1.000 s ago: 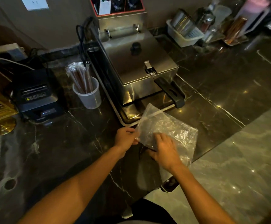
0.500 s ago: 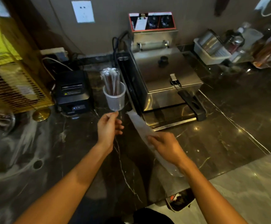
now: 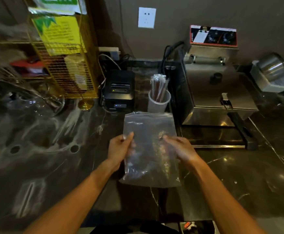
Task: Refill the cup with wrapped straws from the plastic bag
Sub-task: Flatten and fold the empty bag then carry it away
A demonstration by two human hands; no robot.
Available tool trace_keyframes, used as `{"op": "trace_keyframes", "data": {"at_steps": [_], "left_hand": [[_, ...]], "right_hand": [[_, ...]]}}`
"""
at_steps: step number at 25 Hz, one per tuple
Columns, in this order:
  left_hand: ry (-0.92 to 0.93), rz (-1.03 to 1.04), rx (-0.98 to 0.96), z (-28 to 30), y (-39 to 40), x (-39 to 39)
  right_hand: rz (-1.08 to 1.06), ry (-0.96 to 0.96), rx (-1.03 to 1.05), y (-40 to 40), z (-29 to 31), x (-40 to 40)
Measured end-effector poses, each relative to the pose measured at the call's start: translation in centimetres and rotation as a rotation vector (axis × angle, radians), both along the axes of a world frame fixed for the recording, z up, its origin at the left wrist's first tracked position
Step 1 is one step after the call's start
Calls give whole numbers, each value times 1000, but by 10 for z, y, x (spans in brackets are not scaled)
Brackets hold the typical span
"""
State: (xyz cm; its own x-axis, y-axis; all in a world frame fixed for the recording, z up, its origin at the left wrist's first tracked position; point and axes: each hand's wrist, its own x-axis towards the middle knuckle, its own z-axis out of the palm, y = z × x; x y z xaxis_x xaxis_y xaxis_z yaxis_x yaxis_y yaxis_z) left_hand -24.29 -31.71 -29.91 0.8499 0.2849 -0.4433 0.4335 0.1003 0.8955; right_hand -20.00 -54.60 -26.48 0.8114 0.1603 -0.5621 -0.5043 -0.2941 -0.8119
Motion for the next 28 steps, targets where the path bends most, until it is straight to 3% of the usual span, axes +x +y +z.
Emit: {"op": "trace_keyframes", "data": {"at_steps": [3,6,8,10,13,16,18,20,24,28], "left_hand": [[-24,74,10,-8,14,-4],[113,-96,-41,-12,19,-10],[205,-161,68,-19,10,-17],[180,-65,159,-29,1,-19],[132,45,139,-34,-1,-14],[196,5,23,-33,3,-7],[289,-141,4,-32,1,-10],[336,-258,58,-35,-4,-17],[227,-187,314,-42,-7,-19],[122,-229,486,-47,-8,-23]], "right_hand": [[-69,28,-7,8,-26,-3],[-199,13,155,11,-40,-5],[-201,20,266,10,-49,-12],[-171,98,188,4,-60,-22],[-78,192,-34,0,-69,-37],[-103,54,-115,1,-72,-39],[-153,-64,-98,3,-75,-35],[-153,-136,-109,3,-78,-31],[-51,-262,-293,1,-94,-33],[-157,-191,-223,2,-102,-36]]}}
